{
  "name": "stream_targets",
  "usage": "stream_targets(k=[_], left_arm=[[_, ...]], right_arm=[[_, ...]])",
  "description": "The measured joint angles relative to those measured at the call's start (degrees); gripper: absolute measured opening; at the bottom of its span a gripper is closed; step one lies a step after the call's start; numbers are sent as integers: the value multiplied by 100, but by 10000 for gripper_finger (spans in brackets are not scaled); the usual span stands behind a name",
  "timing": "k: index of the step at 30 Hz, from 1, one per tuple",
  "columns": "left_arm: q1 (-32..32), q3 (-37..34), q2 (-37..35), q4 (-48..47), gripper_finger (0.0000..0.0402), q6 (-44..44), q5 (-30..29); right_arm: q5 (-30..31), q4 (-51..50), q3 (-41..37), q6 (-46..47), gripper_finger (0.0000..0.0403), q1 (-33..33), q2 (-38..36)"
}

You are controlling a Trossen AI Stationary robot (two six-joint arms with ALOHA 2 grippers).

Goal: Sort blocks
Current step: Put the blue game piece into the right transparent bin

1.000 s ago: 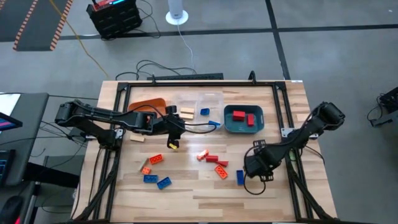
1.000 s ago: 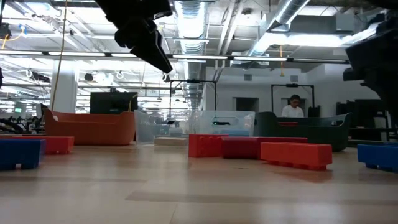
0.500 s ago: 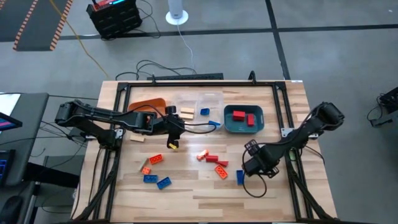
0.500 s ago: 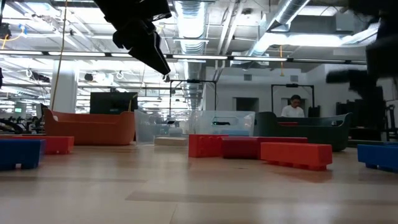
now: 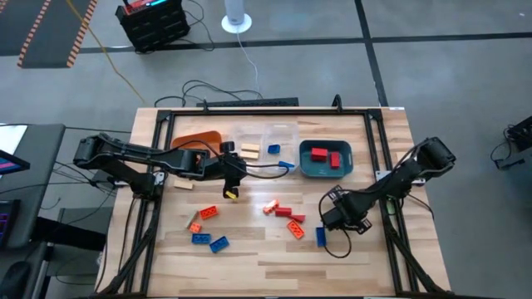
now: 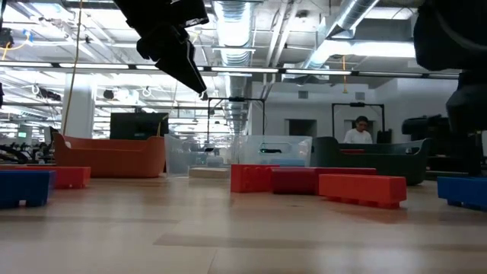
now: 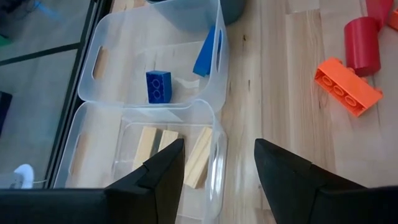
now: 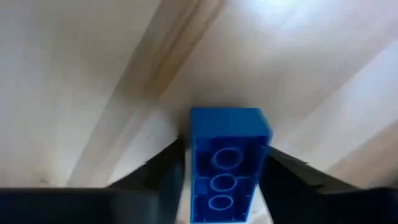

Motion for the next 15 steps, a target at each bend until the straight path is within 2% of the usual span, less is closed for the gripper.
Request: stream_targets(k=[2, 3, 11, 15], left_arm=[[0, 0, -1, -5, 190, -11, 0], [0, 0, -2, -9, 190, -11, 0], [74, 0, 0, -316, 190, 328, 31], [146, -82, 7, 177, 190, 446, 601]], right_arm=[[-17, 45, 0, 0, 165, -7, -3], [-19, 67, 11, 1, 158, -7, -7], [202, 282, 643, 105, 158, -243, -94], [840, 731, 878, 455, 158, -603, -438]])
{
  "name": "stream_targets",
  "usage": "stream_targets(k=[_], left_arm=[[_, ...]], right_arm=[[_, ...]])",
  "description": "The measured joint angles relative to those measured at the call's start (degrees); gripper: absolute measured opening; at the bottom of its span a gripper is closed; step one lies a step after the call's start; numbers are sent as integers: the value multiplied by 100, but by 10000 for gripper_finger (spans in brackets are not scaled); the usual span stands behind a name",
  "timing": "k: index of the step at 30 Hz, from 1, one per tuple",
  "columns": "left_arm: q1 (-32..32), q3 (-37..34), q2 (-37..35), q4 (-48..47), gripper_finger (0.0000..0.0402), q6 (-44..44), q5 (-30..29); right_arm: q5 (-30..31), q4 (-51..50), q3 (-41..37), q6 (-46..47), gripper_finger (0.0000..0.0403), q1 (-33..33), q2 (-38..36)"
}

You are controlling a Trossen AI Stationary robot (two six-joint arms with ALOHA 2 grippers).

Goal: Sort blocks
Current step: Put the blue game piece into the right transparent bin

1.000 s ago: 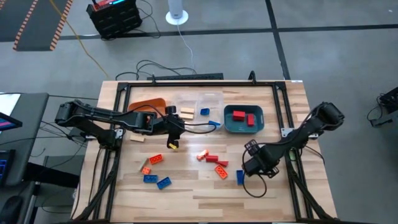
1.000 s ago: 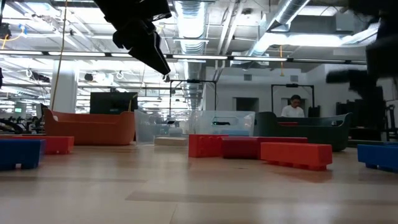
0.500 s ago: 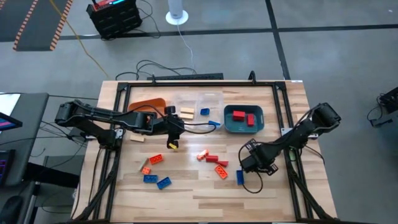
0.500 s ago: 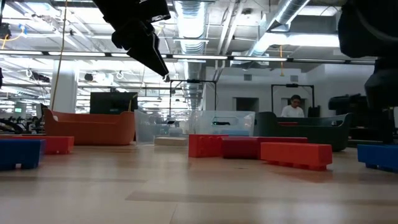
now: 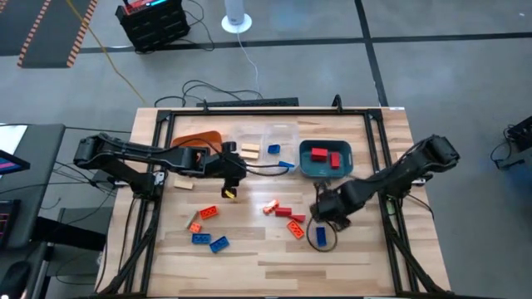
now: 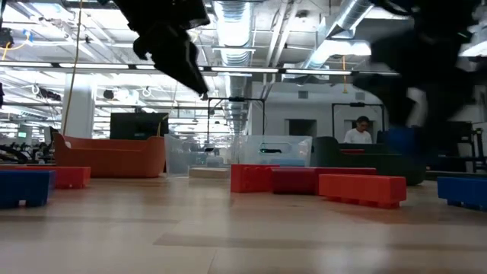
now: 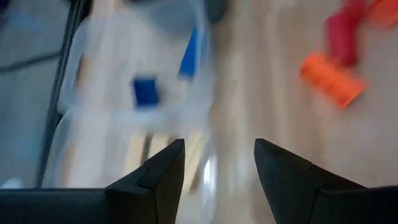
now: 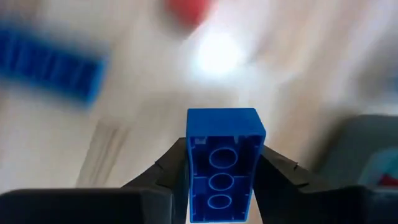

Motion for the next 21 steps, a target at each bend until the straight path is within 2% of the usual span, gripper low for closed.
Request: stream_targets(k=[3, 6, 11, 13, 17, 21], left_arm=[[-6, -349, 8, 732, 190, 272, 164], [74, -628, 19, 1507, 190, 418, 53], [358, -850, 13, 2553, 190, 363, -75], [456, -852, 11, 2731, 190, 294, -89], [548, -852, 11, 2640, 190, 179, -115], [525, -852, 9, 2173, 190, 73, -116]], right_arm=[[480, 442, 31, 354, 159, -354, -423], [925, 1140, -27, 537, 172, -783, -838], [1052, 2552, -114, 328, 172, -1791, -1031], [888, 3141, -116, 171, 172, -2234, -887], [8, 4277, -121, 58, 174, -2950, -290], [-543, 4421, 18, 76, 175, -3407, 423]])
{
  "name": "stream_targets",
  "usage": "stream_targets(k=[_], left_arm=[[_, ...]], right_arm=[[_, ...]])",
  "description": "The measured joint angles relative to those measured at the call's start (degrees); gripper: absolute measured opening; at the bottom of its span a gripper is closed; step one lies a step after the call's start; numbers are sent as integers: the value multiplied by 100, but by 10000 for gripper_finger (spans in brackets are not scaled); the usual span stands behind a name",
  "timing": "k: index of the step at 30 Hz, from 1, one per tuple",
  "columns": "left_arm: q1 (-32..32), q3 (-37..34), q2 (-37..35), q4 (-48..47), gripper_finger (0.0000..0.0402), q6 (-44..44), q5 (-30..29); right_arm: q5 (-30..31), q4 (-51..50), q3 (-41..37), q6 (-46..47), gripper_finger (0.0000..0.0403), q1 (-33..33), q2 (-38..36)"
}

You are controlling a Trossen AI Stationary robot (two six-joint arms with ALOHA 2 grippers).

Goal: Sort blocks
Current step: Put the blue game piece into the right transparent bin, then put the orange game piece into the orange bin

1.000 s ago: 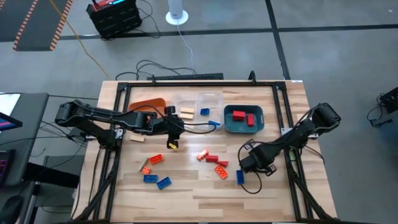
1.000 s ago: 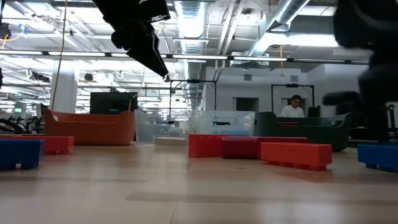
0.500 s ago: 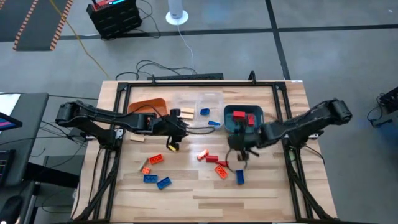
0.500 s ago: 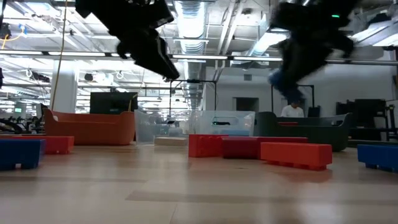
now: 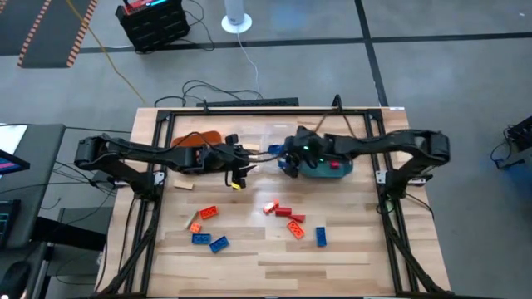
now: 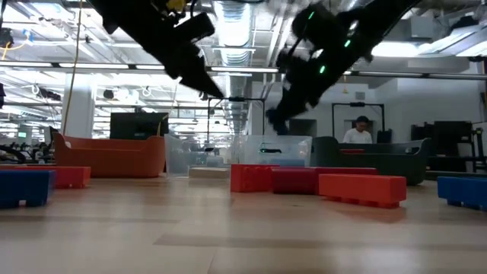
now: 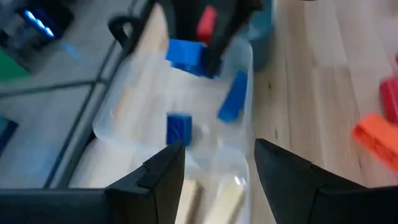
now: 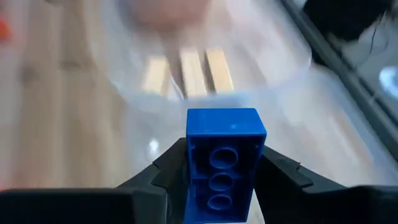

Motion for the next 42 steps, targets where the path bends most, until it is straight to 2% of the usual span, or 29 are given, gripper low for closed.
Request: stream_targets(k=[7, 13, 16, 20, 24, 27, 34, 42], left_arm=[[-119, 4, -1, -831, 190, -308, -5], [-310, 318, -13, -1786, 190, -528, 14], [-508, 550, -15, -2272, 190, -697, 17], [-732, 803, -17, -2629, 190, -771, -10], [-769, 886, -17, -2658, 190, -790, -35], [-769, 887, -17, -2751, 190, -812, -46], [-758, 887, -106, -3482, 190, -1080, -380], [-752, 885, -693, -4185, 190, -1777, -399]], right_arm=[[-272, -461, 542, -198, 210, -151, 634], [-274, -1544, 1057, -383, 234, -30, 435], [-255, -1893, 1111, -343, 233, 367, -7], [-270, -1831, 1113, -451, 230, 1300, -230], [-273, -1538, 1111, -365, 228, 2111, 201], [-281, -1500, 1207, -200, 228, 2415, 710], [-275, -1507, 1794, -489, 228, 2518, 1724], [-266, -1713, 2220, -1056, 228, 2374, 2188]])
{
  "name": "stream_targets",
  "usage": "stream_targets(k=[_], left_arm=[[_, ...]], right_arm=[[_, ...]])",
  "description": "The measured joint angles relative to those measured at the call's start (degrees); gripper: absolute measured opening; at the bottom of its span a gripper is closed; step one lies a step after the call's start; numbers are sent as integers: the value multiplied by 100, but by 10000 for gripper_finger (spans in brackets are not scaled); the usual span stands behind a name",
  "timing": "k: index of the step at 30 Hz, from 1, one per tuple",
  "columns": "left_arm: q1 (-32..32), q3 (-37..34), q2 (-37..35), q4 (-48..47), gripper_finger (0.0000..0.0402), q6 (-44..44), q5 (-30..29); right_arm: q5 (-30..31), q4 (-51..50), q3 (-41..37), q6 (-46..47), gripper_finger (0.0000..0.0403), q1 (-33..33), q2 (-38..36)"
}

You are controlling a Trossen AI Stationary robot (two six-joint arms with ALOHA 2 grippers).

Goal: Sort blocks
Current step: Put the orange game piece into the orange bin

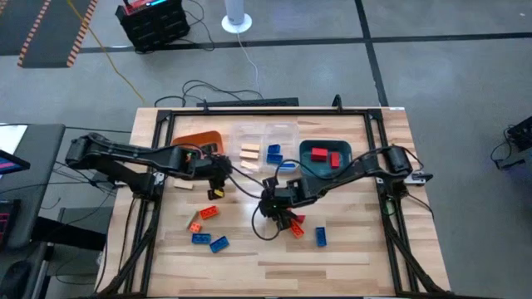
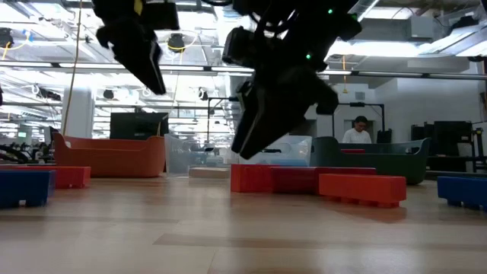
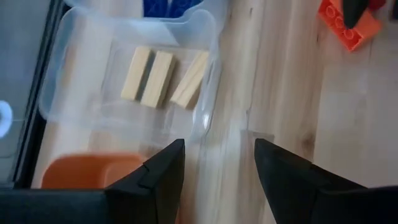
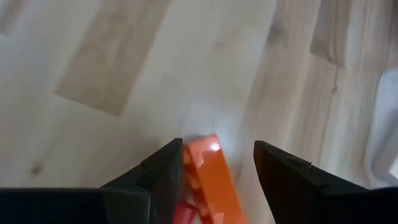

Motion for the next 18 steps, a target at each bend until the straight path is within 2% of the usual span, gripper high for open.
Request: stream_targets(k=[5, 13, 18], left_arm=[[2, 2, -420, -287, 190, -298, 3], [2, 0, -648, -782, 190, -617, 32], [0, 0, -636, -757, 190, -622, 33]], right_arm=[[16, -157, -22, -146, 228, -112, 6], [-47, -346, -33, -314, 207, -135, 6], [-375, -260, -31, -315, 195, -146, 133]])
